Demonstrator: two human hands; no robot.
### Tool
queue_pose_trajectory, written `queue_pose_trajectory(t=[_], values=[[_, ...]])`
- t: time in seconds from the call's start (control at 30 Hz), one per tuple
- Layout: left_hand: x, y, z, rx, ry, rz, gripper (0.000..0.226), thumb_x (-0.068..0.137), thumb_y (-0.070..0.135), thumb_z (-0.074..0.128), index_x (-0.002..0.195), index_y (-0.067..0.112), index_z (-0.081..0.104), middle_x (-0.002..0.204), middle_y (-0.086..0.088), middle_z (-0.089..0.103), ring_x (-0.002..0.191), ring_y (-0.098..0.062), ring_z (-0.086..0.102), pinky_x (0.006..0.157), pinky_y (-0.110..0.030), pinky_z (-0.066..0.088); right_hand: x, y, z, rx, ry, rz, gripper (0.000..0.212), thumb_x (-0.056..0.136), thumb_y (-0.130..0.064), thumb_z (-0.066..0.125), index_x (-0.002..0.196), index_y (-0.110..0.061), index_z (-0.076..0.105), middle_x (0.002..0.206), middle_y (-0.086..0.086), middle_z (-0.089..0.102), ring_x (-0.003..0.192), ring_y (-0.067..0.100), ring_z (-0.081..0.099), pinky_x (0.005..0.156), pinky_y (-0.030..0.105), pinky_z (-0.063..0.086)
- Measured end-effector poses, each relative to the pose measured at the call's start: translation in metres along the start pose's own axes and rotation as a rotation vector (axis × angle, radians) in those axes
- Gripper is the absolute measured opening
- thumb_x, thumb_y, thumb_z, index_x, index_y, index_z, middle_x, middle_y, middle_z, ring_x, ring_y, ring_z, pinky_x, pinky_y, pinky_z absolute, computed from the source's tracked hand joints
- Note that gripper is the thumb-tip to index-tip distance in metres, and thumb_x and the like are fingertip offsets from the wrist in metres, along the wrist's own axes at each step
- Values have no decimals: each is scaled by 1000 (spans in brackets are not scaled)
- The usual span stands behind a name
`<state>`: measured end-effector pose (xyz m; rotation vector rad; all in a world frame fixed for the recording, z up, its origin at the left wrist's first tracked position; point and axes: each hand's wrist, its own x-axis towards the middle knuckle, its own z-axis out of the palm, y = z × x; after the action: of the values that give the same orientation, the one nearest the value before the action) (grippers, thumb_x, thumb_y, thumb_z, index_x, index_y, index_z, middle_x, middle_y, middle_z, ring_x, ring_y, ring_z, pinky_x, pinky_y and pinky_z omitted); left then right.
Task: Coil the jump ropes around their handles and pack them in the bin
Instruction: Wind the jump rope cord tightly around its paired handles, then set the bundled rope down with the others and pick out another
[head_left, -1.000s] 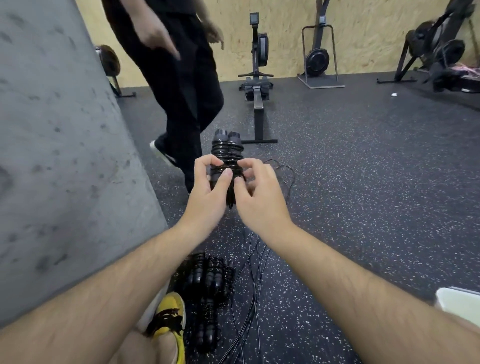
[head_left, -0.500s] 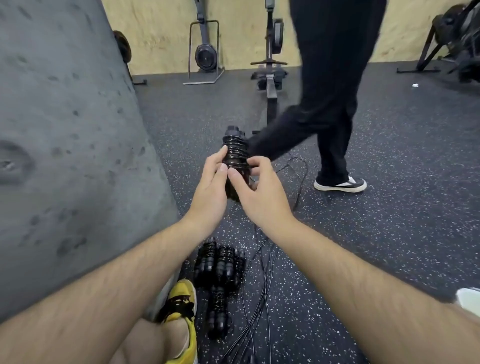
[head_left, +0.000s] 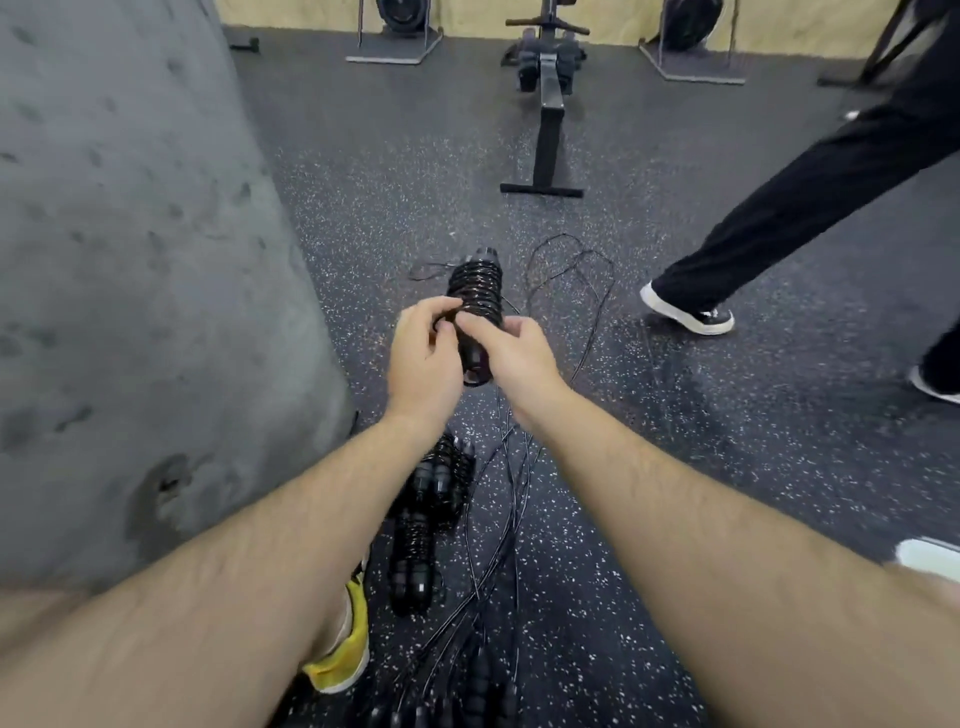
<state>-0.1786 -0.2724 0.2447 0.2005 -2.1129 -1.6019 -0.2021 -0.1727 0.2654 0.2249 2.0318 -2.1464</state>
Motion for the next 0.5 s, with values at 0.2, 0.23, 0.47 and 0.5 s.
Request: queue_pose_trajectory(t=[0.2, 0.23, 0.47, 0.5], values=[[-34, -91, 8, 211, -175, -97, 30, 93, 0, 55, 110, 21, 69, 114, 0, 58, 106, -7, 52, 101, -18, 40, 42, 125, -17, -132, 3, 278, 102, 39, -78, 85, 113, -10, 63, 103, 8, 75, 90, 23, 73, 86, 49, 60], [-43, -109, 9, 249, -203, -146, 28, 94, 2, 55, 109, 21, 70, 115, -1, 58, 106, -7, 52, 103, -24, 41, 43, 150, -20, -150, -8, 340, 105, 39, -77, 86, 116, -10, 62, 106, 9, 75, 90, 22, 73, 85, 48, 60], [-137, -186, 8, 402, -294, -461, 22, 97, 13, 51, 113, 24, 62, 114, 5, 51, 96, -14, 56, 93, -33, 47, -7, 248, -29, -157, 34, 636, 69, 59, -42, 69, 116, -4, 62, 94, 13, 68, 62, 17, 58, 39, 14, 38], [-144, -193, 8, 425, -296, -500, 19, 99, 15, 50, 113, 22, 62, 115, 4, 52, 97, -16, 57, 92, -34, 48, -12, 257, -28, -157, 43, 655, 58, 64, -39, 67, 111, -5, 63, 93, 12, 67, 61, 16, 57, 38, 13, 37]])
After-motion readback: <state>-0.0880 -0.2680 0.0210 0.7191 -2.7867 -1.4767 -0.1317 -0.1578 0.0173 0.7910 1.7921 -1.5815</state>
